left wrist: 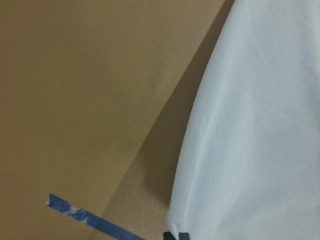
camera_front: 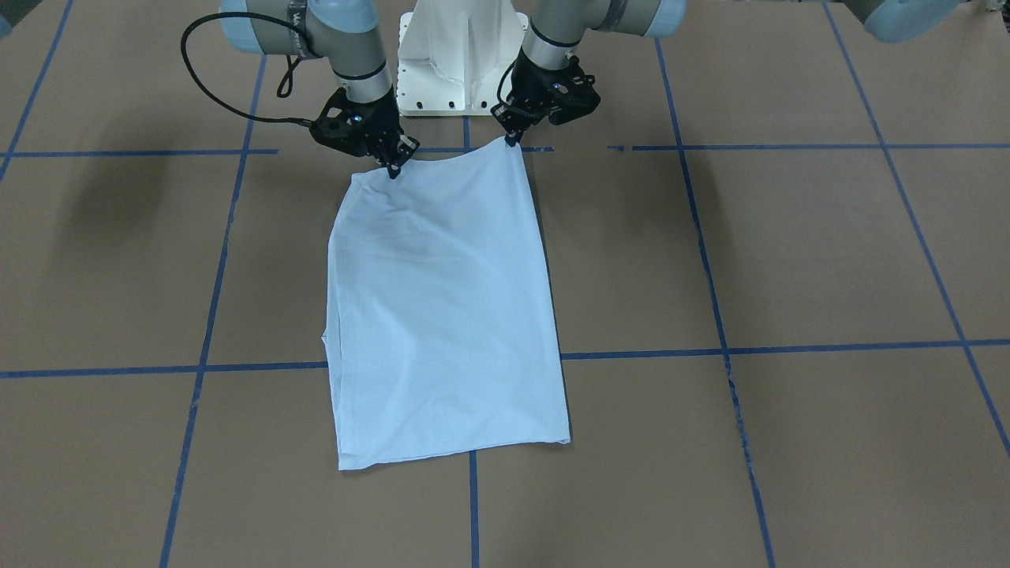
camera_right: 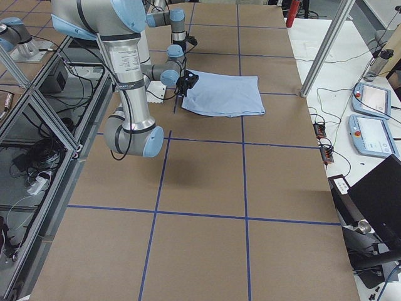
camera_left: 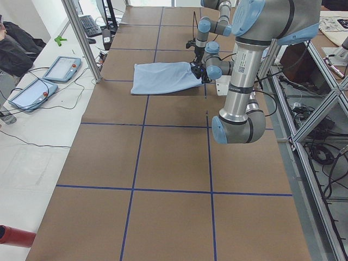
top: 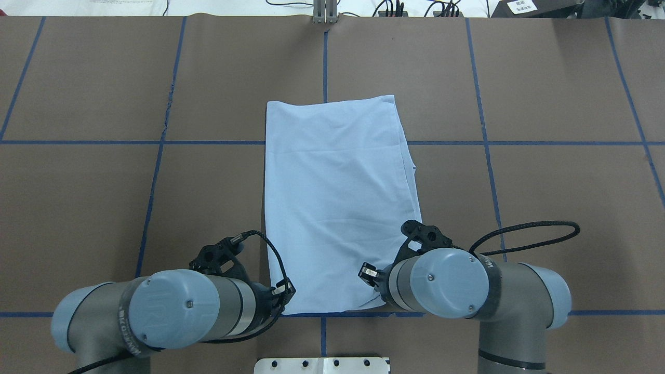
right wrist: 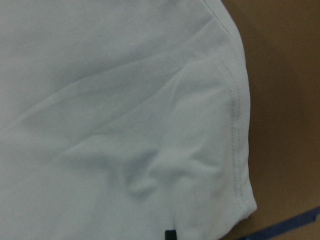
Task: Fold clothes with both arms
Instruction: 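Pinch both near corners of the shirt with both grippers, then lift the near edge with both grippers and fold it over the far half, then lay the edge at the far side, open both grippers and raise them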
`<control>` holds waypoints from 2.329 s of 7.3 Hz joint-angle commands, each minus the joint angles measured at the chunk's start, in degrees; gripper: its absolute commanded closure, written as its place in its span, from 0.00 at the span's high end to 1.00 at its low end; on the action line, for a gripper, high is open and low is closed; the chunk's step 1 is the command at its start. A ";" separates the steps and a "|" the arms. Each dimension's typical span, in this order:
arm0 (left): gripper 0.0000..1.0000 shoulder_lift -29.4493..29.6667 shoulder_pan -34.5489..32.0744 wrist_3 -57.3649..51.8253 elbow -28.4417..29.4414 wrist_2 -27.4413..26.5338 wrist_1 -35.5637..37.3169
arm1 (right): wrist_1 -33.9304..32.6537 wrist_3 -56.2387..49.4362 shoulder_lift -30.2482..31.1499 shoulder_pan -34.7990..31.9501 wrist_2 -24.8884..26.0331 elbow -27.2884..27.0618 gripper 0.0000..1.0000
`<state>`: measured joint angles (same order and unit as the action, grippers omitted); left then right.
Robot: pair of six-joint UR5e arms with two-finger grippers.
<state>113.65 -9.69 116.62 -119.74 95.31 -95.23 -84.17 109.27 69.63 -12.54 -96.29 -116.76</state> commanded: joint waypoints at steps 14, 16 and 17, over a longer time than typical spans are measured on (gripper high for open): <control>1.00 12.91 -33.64 -21.24 34.75 7.76 -19.20 | 10.52 -22.05 -27.35 -31.04 -13.03 43.63 1.00; 1.00 12.82 -36.26 -22.65 33.79 15.39 -18.68 | 9.82 -22.52 -25.78 -30.62 -17.35 41.98 1.00; 1.00 12.21 -37.06 -25.36 31.87 17.00 -18.42 | 5.21 -23.83 -24.72 -27.74 -16.14 40.23 1.00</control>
<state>126.33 -45.44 93.77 -86.25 109.36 -113.96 -75.47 86.66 43.72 -42.43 -112.65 -74.93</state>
